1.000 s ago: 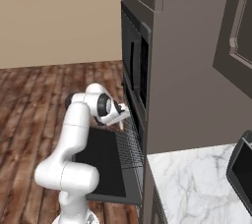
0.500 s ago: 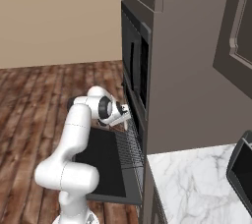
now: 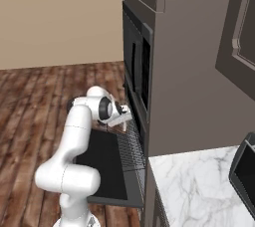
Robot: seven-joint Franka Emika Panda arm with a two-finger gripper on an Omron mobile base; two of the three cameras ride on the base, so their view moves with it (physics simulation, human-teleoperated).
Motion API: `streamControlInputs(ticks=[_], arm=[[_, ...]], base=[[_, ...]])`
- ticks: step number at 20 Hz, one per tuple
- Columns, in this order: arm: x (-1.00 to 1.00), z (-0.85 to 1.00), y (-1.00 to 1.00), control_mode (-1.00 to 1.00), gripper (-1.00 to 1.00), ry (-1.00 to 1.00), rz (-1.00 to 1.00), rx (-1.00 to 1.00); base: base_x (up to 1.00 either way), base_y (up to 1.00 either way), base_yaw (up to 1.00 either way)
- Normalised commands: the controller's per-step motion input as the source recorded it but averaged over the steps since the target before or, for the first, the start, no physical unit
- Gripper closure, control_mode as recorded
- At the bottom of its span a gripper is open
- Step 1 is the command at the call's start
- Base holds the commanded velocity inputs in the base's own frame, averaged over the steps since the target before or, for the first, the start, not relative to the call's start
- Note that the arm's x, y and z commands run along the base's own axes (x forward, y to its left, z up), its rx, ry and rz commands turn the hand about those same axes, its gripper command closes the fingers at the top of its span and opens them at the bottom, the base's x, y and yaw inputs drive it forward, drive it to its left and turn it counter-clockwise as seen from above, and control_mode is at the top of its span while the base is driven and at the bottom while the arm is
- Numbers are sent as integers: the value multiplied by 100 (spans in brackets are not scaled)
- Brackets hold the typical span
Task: Place the fish on the top rack of the oven, and slide the tray back inside. Close the oven door.
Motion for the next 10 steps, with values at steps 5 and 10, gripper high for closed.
streamControlInputs(ticks=[5,10], arm=[[-89,-6,63,-100,-100,-3,-5,0],[-74,4,48,-100,-100,-6,-5,0]], base=[[0,0,0],[0,0,0]])
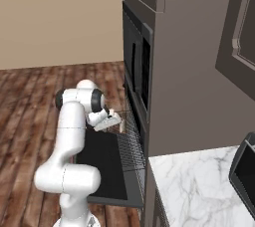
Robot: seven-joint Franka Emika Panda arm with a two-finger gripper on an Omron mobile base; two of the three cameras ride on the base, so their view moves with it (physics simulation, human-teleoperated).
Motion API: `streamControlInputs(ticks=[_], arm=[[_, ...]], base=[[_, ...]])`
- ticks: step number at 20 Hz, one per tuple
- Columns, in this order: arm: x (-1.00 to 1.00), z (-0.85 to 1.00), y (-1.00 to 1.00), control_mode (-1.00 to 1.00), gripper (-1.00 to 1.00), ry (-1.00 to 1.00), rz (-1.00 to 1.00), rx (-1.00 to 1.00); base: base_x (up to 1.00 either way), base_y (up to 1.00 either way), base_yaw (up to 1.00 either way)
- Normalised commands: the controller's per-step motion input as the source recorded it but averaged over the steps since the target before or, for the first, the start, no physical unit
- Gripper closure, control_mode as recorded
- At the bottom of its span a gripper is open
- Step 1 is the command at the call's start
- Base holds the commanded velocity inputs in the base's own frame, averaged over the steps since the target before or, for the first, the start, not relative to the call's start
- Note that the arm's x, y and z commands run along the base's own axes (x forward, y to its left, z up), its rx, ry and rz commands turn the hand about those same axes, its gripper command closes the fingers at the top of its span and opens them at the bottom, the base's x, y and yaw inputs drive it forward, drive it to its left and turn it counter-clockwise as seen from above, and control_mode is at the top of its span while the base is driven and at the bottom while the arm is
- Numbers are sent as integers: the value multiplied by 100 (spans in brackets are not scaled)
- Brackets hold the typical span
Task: Place the fish on the top rack of the oven, and slide the tray back inside. Close the oven door.
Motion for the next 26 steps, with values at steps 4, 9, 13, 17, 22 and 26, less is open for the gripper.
streamControlInputs(ticks=[4,9,13,17,22,26], arm=[[-61,88,4,-100,-100,-10,-2,0],[-65,100,41,-100,-100,-8,1,-2],[-46,63,54,-100,-100,3,14,-12],[-2,10,61,-100,-100,15,21,-15],[0,2,46,-100,-100,26,17,-9],[0,2,34,-100,-100,37,21,-6]], base=[[0,0,0],[0,0,0],[0,0,0],[0,0,0],[0,0,0],[0,0,0]])
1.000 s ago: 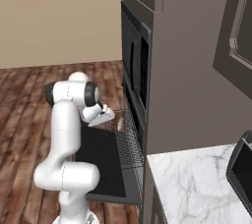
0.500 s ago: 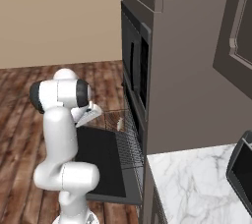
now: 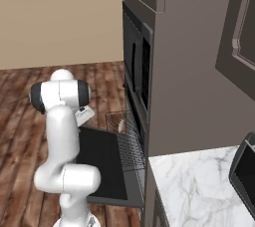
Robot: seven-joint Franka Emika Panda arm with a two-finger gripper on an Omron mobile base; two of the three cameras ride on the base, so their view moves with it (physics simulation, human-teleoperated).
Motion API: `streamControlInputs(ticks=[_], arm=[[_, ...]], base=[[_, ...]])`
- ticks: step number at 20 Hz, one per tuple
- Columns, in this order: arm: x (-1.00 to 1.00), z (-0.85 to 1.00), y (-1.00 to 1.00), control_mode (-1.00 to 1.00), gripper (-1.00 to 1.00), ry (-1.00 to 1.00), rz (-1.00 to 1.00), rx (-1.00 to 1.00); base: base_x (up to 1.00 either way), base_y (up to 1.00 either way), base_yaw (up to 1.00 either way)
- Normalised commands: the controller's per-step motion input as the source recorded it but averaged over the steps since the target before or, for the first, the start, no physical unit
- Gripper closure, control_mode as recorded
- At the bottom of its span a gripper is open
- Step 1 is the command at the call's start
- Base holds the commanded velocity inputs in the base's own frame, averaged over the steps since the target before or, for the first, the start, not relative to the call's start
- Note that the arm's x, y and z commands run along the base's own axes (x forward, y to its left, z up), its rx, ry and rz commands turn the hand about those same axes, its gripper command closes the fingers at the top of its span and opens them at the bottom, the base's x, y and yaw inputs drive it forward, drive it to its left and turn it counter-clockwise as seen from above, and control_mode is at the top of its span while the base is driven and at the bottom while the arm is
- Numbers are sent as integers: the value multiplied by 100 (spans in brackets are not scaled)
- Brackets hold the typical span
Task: Place the fish on the top rack of the oven, and slide the tray back inside. Close the oven door.
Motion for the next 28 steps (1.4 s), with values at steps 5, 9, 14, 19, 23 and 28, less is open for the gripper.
streamControlInputs(ticks=[5,9,14,19,23,28], arm=[[8,-27,18,-100,-100,29,20,-8],[24,-44,-2,-100,-100,25,26,-7],[46,-45,-12,-100,-100,21,35,-5],[48,-46,-17,-100,-100,17,38,-4],[31,-71,-19,-100,-100,9,31,-1],[28,-97,-2,-100,-100,2,22,-2]], base=[[0,0,0],[0,0,0],[0,0,0],[0,0,0],[0,0,0],[0,0,0]])
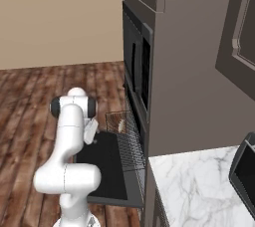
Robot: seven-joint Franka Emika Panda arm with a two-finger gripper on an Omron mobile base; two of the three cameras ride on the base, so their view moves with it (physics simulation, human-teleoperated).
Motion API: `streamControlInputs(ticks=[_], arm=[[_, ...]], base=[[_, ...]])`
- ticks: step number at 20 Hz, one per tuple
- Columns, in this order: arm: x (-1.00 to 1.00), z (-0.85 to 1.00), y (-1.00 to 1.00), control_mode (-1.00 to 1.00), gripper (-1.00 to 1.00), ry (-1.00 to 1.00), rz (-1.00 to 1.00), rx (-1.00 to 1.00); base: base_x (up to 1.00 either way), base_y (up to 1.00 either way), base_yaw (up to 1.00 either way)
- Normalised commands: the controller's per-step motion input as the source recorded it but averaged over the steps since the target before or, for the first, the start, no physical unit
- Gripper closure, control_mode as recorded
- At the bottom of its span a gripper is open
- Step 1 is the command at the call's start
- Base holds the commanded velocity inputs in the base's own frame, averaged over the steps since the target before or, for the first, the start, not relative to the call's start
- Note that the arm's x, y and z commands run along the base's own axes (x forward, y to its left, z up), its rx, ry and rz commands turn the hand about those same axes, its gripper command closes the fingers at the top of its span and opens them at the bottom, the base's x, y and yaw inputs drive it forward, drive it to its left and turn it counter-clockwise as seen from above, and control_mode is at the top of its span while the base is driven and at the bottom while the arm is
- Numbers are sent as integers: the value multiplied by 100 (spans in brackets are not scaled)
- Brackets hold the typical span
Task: Place the fish on the top rack of the oven, and slide the tray back inside. Close the oven door.
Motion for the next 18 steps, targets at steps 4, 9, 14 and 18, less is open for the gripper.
streamControlInputs(ticks=[4,9,14,18], arm=[[11,-73,-14,-100,-100,-4,13,0],[7,-21,-69,-100,-100,-3,7,0],[1,0,-100,-100,-100,0,4,0],[3,0,-100,-100,-100,0,2,0]], base=[[0,0,0],[0,0,0],[0,0,0],[0,0,0]])
